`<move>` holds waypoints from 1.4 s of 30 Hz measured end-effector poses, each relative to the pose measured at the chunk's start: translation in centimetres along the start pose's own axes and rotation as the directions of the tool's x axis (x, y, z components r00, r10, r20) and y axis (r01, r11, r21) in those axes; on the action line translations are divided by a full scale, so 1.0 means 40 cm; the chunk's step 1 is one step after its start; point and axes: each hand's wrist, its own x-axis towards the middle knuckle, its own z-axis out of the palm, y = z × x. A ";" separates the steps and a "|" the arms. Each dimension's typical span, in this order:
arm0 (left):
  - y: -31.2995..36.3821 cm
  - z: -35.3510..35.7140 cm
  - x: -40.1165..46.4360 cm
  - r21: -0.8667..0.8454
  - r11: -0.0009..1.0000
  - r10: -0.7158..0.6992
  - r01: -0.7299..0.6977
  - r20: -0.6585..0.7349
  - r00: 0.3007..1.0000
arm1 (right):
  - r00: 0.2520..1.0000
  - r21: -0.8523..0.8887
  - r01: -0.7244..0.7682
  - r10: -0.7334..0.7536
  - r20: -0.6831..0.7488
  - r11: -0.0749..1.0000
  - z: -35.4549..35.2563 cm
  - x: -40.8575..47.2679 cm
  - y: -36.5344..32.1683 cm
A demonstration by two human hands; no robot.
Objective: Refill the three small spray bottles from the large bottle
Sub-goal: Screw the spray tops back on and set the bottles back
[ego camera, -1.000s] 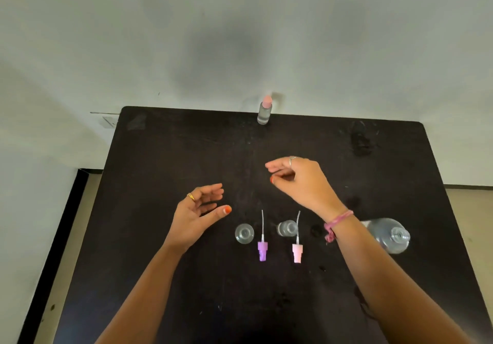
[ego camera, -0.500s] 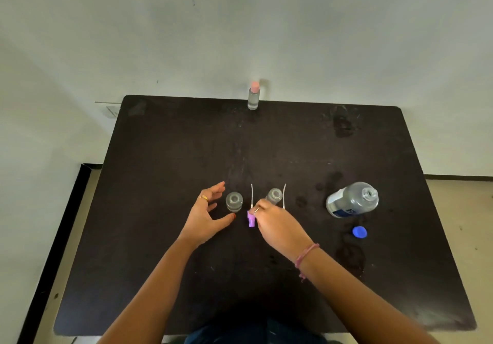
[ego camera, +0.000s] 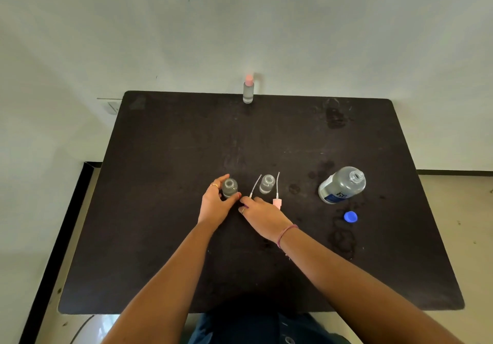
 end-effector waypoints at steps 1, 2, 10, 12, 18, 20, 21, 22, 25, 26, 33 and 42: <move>0.003 0.005 -0.001 -0.003 1.000 -0.004 0.004 -0.013 1.000 | 1.000 0.002 0.009 -0.009 -0.012 1.000 0.000 0.000 0.002; 0.007 0.009 -0.001 -0.012 1.000 -0.007 0.007 -0.026 1.000 | 0.999 0.010 0.018 -0.018 -0.027 1.000 0.000 0.000 0.005; 0.117 0.000 -0.024 -0.123 0.988 0.071 -0.096 -0.195 0.978 | 0.881 0.469 0.120 0.124 -0.457 0.875 -0.112 -0.045 0.046; 0.166 -0.008 -0.038 -0.137 0.978 0.123 -0.158 -0.236 0.964 | 0.796 0.588 0.184 0.231 -0.559 0.788 -0.189 -0.075 0.056; 0.329 -0.023 -0.093 -0.153 0.946 0.229 -0.287 -0.314 0.921 | 0.703 0.767 0.268 0.426 -0.570 0.584 -0.417 -0.154 0.122; 0.377 -0.027 -0.110 -0.160 0.936 0.254 -0.314 -0.314 0.915 | 0.686 0.780 0.310 0.440 -0.580 0.544 -0.489 -0.178 0.134; 0.399 -0.028 -0.116 -0.167 0.929 0.267 -0.329 -0.312 0.912 | 0.672 0.773 0.333 0.440 -0.596 0.540 -0.525 -0.189 0.136; 0.420 -0.030 -0.122 -0.172 0.921 0.284 -0.349 -0.313 0.906 | 0.654 0.761 0.360 0.436 -0.619 0.540 -0.562 -0.199 0.136; 0.470 -0.032 -0.133 -0.194 0.903 0.311 -0.383 -0.321 0.895 | 0.580 0.705 0.459 0.418 -0.699 0.541 -0.664 -0.229 0.124; 0.485 -0.032 -0.136 -0.207 0.896 0.316 -0.393 -0.323 0.892 | 0.552 0.680 0.493 0.409 -0.727 0.543 -0.696 -0.240 0.120; 0.566 -0.033 -0.156 -0.195 0.866 0.382 -0.461 -0.338 0.860 | 0.469 0.558 0.560 0.321 -0.823 0.613 -0.836 -0.275 0.095; 0.623 -0.036 -0.190 -0.203 0.849 0.403 -0.489 -0.351 0.845 | 0.524 0.523 0.512 0.235 -0.819 0.682 -0.865 -0.281 0.073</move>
